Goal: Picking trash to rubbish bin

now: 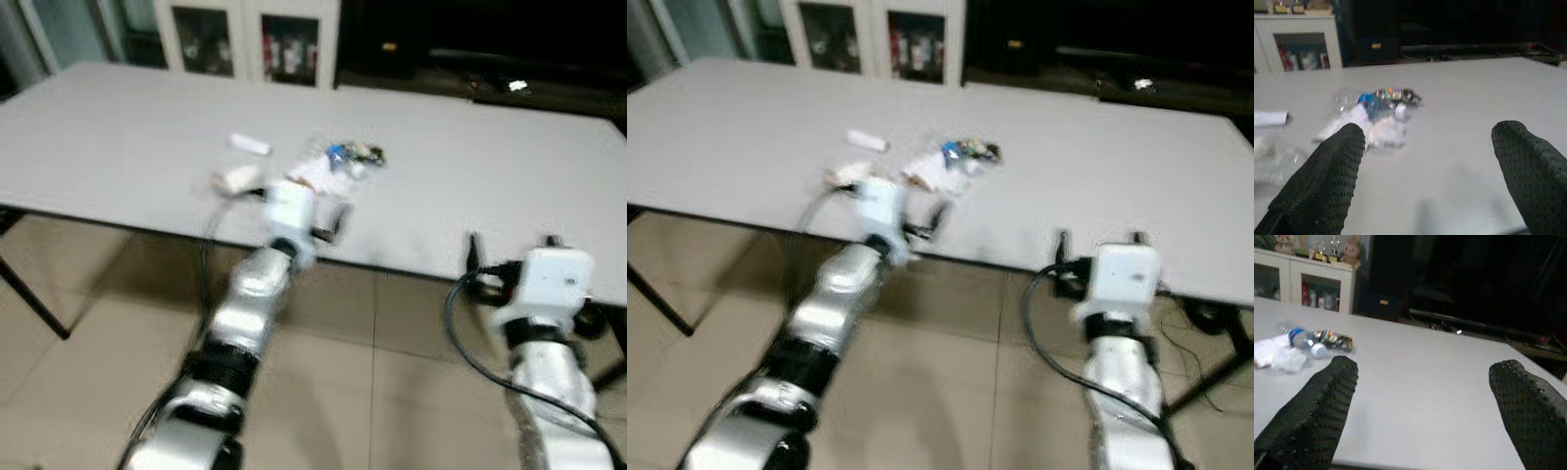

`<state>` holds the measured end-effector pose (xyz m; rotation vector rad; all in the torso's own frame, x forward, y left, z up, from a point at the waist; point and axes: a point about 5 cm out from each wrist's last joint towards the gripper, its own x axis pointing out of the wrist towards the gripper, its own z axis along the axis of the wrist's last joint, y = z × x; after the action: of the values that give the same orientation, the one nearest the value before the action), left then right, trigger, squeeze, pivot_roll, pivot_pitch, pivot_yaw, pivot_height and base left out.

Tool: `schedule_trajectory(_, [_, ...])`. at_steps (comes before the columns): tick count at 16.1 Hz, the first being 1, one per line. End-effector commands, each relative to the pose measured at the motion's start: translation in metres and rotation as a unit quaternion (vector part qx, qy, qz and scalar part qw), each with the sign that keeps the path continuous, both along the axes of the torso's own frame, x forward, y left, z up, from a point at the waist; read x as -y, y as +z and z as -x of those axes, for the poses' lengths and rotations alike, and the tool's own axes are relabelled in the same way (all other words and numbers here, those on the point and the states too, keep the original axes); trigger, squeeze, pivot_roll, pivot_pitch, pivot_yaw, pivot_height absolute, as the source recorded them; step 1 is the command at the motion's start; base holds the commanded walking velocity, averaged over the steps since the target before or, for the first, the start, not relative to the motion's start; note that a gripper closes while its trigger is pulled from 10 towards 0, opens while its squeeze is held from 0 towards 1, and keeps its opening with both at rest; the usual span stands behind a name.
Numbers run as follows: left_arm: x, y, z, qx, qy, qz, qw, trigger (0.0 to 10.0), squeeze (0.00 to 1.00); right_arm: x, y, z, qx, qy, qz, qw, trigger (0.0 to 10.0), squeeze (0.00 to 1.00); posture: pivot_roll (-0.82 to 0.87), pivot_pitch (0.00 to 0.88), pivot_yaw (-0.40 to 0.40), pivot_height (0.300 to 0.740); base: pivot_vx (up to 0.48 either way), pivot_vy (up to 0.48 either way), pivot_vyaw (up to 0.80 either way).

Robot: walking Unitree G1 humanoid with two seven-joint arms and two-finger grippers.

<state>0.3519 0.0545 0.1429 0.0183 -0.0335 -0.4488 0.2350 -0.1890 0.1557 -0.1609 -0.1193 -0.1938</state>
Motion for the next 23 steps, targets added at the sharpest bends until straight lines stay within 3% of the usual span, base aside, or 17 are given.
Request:
schedule_trajectory(1, [-0.010,0.003,-0.004,0.007,0.013,-0.007,1.000,10.0,0.00,-0.005,0.005,-0.001,0.013,0.008,-0.002,1.000,10.0,0.00,0.09,0.023,-0.045,0.740,0.450,0.000,0.00])
schedule_trajectory(8, [-0.008,0.004,-0.003,0.015,0.023,-0.005,1.000,10.0,0.00,-0.006,0.008,-0.002,0.019,0.011,0.012,1.000,10.0,0.00,0.10,0.021,-0.048,0.740,0.215,0.000,0.06])
schedule_trajectory(19, [-0.006,0.005,-0.002,0.017,0.018,0.003,1.000,10.0,0.00,-0.006,0.022,-0.001,0.049,0.003,0.053,0.997,10.0,0.00,0.10,0.024,-0.047,0.740,0.000,0.000,0.77])
schedule_trajectory(23, [-0.008,0.003,-0.001,0.014,0.014,-0.002,1.000,10.0,0.00,-0.006,0.023,0.000,0.055,0.002,0.037,0.998,10.0,0.00,0.10,0.026,-0.049,0.740,0.000,0.000,0.40])
